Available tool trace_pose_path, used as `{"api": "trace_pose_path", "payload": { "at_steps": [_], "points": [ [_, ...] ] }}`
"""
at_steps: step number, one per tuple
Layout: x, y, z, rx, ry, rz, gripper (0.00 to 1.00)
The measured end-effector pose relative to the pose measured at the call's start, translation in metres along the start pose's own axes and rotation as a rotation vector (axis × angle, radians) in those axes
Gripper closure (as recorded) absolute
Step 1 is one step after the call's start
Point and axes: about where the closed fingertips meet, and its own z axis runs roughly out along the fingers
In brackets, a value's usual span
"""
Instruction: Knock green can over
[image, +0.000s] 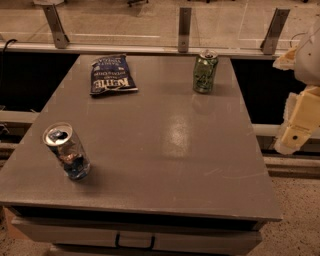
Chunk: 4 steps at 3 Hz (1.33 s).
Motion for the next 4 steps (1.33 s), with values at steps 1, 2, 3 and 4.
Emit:
{"api": "trace_pose_path", "payload": {
  "at_steps": [1,2,3,4],
  "points": [
    [0.0,-0.002,-0.001,0.008,-0.002,0.001,0.0],
    [-0.006,-0.035,0.007,0.034,-0.03,-0.024,0.0],
    [-0.022,-0.089,0.025,0.055,-0.074,-0.071,0.0],
    [-0.045,-0.141,0.048,0.068,-0.121,-0.1,0.0]
  ]
}}
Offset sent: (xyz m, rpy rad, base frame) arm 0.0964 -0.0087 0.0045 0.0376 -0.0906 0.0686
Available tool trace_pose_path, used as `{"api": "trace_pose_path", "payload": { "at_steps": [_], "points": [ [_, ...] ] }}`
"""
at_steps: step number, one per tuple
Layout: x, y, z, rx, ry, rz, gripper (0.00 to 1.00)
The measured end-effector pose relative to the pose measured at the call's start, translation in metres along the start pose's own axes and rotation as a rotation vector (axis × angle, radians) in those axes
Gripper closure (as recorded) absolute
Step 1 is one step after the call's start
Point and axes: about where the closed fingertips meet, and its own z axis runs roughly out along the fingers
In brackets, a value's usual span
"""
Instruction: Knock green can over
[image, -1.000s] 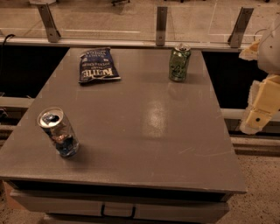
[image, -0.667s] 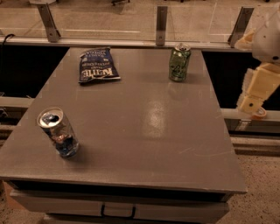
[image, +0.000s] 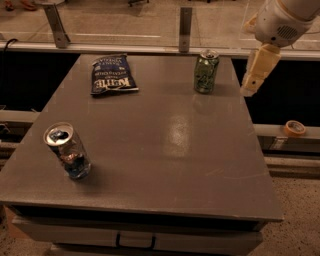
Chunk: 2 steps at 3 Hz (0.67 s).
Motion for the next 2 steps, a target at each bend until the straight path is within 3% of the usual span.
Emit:
{"api": "trace_pose_path", "payload": {
  "at_steps": [1,2],
  "points": [
    [-0.009,-0.039,0.038,-0.012,-0.075,0.018,0.0],
    [-0.013,-0.052,0.059,-0.032,-0.148,0.051,0.0]
  ]
}}
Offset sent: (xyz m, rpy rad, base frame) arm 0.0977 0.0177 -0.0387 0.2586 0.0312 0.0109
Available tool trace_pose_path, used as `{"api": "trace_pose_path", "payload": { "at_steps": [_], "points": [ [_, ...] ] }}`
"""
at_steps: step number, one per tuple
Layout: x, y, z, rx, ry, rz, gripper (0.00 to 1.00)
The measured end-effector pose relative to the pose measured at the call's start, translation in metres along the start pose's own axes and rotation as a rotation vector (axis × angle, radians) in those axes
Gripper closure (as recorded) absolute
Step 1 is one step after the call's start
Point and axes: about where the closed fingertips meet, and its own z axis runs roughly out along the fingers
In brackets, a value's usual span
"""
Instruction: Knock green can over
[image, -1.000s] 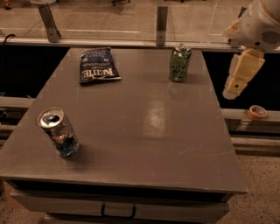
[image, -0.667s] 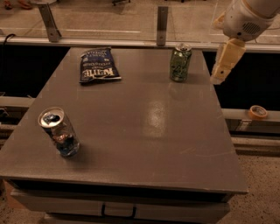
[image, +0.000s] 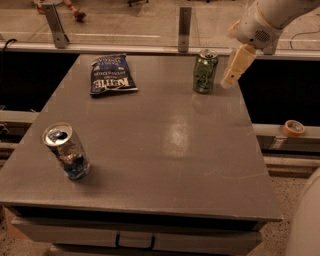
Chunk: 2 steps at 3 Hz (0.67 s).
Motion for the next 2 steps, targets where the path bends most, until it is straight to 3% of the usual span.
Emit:
{"api": "trace_pose_path", "payload": {
  "at_steps": [2],
  "points": [
    [-0.002,-0.017,0.041,-0.089,-0.193,0.094,0.0]
  ]
}}
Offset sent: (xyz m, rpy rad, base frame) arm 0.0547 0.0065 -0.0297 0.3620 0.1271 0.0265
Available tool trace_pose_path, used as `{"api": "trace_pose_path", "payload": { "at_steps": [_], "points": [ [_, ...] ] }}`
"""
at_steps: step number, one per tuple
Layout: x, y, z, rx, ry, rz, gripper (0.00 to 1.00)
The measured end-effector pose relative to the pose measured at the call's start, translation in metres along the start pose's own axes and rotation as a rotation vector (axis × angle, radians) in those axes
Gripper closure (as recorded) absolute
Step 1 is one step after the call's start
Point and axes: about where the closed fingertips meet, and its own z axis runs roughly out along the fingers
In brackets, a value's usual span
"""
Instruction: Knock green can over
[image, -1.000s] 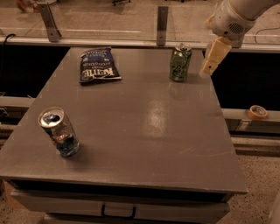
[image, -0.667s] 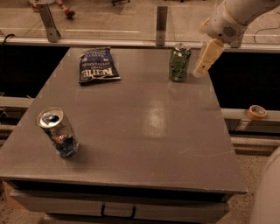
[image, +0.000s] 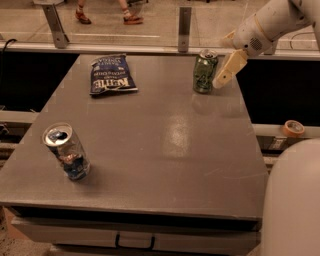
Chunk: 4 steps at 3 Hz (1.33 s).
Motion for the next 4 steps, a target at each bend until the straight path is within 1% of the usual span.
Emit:
{"api": "trace_pose_path", "payload": {
  "at_steps": [1,2,3,4],
  "points": [
    [-0.002,0.0,0.016,-0.061,-0.079,0.023,0.0],
    [-0.002,0.01,0.029,-0.119,-0.106,0.029,0.0],
    [-0.01,0.035,0.031,-0.193,-0.127,-0.004,0.0],
    [-0.034,0.081,0.028,-0.298,-0.163,-0.085,0.0]
  ]
}}
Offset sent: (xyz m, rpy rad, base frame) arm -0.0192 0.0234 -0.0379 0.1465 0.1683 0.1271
